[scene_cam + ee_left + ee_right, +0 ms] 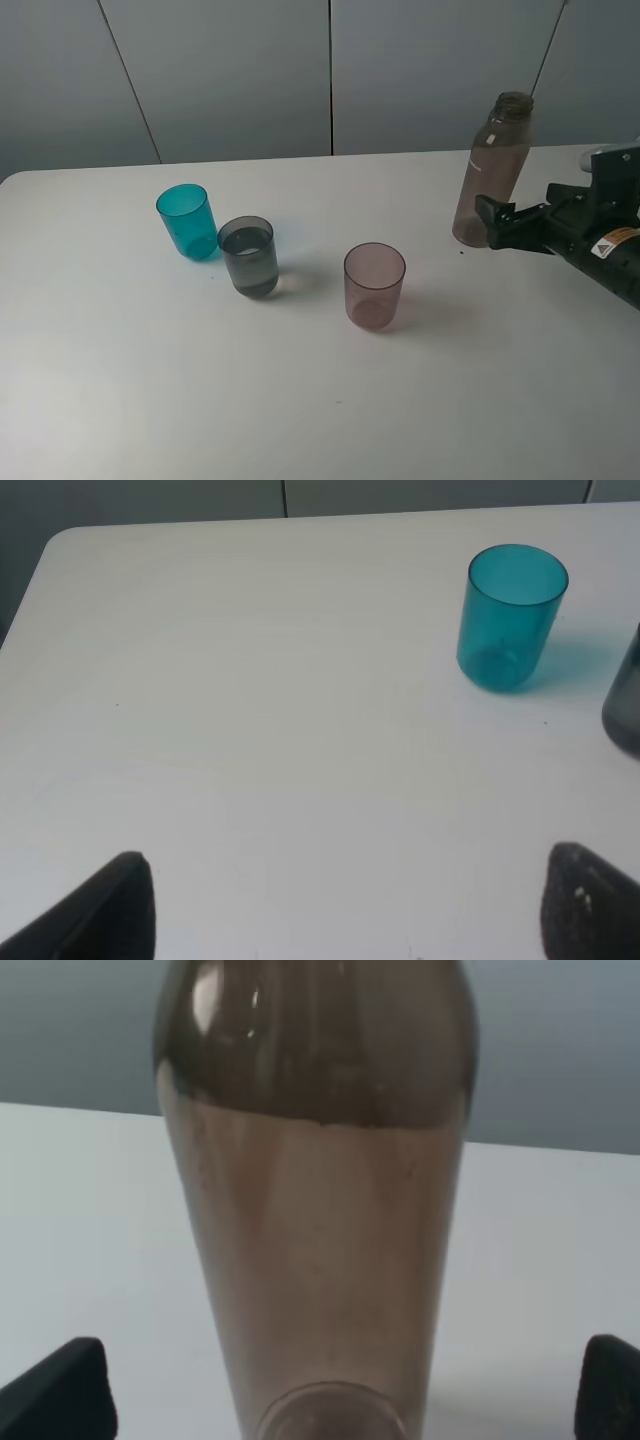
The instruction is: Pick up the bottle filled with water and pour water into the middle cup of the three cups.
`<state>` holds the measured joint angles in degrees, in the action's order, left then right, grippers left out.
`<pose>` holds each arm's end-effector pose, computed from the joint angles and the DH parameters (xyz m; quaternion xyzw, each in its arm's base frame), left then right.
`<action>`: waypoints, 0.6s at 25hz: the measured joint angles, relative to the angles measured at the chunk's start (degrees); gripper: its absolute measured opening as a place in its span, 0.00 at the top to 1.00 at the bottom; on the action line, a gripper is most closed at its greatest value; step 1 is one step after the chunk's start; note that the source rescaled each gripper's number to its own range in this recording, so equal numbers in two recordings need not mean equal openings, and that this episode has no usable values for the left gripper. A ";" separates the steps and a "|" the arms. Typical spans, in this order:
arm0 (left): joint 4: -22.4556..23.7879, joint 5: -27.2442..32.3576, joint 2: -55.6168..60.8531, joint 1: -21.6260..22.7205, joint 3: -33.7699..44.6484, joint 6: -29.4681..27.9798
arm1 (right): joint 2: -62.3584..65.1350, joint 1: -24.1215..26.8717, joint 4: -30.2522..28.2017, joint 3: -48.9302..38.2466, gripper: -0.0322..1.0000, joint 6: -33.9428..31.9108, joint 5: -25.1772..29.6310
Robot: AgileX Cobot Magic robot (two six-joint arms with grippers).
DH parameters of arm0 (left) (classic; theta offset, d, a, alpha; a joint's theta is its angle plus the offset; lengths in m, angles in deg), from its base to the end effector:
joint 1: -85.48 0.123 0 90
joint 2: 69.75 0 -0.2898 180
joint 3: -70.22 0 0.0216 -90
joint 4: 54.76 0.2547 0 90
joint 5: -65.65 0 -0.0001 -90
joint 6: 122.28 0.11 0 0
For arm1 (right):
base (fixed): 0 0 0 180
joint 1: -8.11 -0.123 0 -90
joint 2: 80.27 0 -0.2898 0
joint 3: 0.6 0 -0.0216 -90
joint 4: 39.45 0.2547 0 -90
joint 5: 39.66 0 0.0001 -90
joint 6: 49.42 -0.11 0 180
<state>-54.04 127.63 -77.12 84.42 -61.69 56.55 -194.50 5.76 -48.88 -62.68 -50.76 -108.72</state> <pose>0.0077 0.0011 0.2716 -0.0012 0.8546 -0.0038 0.5192 0.2596 0.0275 0.1017 -0.0763 0.8018 0.0634 0.5893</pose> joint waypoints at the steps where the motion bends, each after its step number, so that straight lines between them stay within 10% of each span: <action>1: 0.00 0.00 0.00 0.00 0.00 0.00 | 1.68 0.00 0.00 -0.63 0.01 0.00 0.00; 7: 0.00 0.00 0.00 0.00 0.00 0.00 | 16.07 0.00 0.11 -1.75 0.01 0.08 8.45; 15: 0.00 0.00 0.00 0.00 0.00 0.00 | 48.11 0.00 -1.13 9.18 0.00 -5.16 61.35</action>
<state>-54.04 127.63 -77.12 84.42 -61.69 56.55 -146.39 5.76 -50.01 -53.50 -55.91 -47.38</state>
